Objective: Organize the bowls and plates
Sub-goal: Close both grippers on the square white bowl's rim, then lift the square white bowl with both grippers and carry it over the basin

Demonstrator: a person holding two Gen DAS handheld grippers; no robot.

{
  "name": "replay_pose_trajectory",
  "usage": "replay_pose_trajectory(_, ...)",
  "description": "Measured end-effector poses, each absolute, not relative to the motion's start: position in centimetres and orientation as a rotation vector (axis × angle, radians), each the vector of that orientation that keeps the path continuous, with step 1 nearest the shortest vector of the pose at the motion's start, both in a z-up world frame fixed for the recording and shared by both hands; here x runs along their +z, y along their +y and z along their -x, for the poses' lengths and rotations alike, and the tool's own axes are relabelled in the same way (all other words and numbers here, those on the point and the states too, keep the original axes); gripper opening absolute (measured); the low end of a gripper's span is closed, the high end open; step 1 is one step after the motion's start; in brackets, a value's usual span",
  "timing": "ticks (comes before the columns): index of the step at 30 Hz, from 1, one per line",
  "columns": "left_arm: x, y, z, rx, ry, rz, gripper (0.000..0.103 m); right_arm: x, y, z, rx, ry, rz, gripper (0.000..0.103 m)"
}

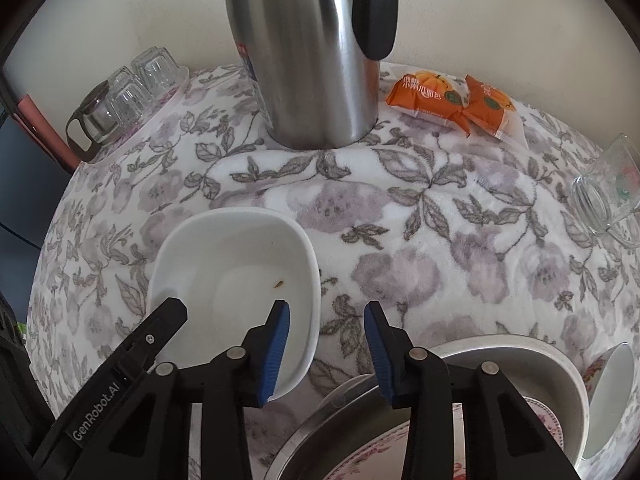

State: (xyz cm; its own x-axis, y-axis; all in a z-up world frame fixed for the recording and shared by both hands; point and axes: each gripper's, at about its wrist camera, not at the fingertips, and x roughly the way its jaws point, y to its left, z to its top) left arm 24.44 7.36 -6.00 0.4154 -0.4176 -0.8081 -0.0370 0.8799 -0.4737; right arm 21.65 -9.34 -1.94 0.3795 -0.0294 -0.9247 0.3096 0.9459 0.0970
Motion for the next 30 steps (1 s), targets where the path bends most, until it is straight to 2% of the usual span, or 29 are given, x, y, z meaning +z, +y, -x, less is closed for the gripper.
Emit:
replay_pose_trajectory(15, -6.9, 6.9, -24.8, -0.283, 1.135, 0.468, 0.043, -3.7, -8.2, -22.7, -0.211, 1.201, -0.243, 0.035)
replay_pose_trajectory(30, -7.6, 6.7, -25.1, -0.312, 1.136, 0.494, 0.038, -5.1, -8.2, -23.4, -0.213, 1.245, -0.288, 0.021)
